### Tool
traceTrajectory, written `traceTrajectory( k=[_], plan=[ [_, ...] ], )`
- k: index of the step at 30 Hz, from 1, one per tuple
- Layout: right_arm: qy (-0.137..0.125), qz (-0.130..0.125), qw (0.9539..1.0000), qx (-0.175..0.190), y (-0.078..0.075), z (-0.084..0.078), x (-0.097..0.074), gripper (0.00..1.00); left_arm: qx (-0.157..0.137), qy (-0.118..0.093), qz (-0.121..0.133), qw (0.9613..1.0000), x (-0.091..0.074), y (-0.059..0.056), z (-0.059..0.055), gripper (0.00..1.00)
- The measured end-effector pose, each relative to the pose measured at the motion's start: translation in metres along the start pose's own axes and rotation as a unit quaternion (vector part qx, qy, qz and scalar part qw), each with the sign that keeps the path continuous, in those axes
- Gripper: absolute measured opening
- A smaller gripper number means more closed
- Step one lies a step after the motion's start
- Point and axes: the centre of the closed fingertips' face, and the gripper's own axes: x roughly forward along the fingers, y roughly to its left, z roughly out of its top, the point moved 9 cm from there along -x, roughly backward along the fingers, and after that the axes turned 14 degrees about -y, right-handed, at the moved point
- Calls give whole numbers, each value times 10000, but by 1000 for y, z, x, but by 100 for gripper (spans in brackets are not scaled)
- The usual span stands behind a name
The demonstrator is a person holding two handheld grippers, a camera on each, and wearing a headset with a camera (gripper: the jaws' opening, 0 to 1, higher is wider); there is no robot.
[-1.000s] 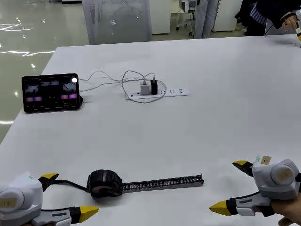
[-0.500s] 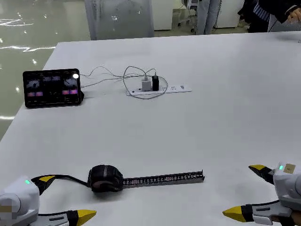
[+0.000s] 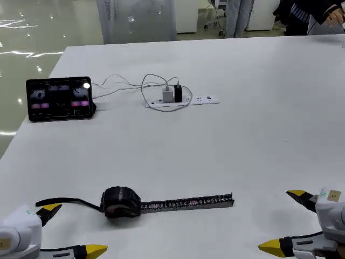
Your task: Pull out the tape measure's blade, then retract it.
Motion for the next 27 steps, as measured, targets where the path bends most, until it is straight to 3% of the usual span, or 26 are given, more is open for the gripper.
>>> traceTrajectory(
  k=[11, 18, 27],
  plan=[
    [7, -2, 10000, 42, 1, 1, -3, 99, -64, -120, 44, 9999, -1, -4, 7, 99],
    [101, -15, 9999, 45, 0, 2, -4, 99, -40, -38, 59, 10000, 0, -5, 6, 99],
    [302, 141, 9989, -324, -3, 5, -2, 99, -43, -79, 83, 9999, 2, -5, 8, 99]
  ],
)
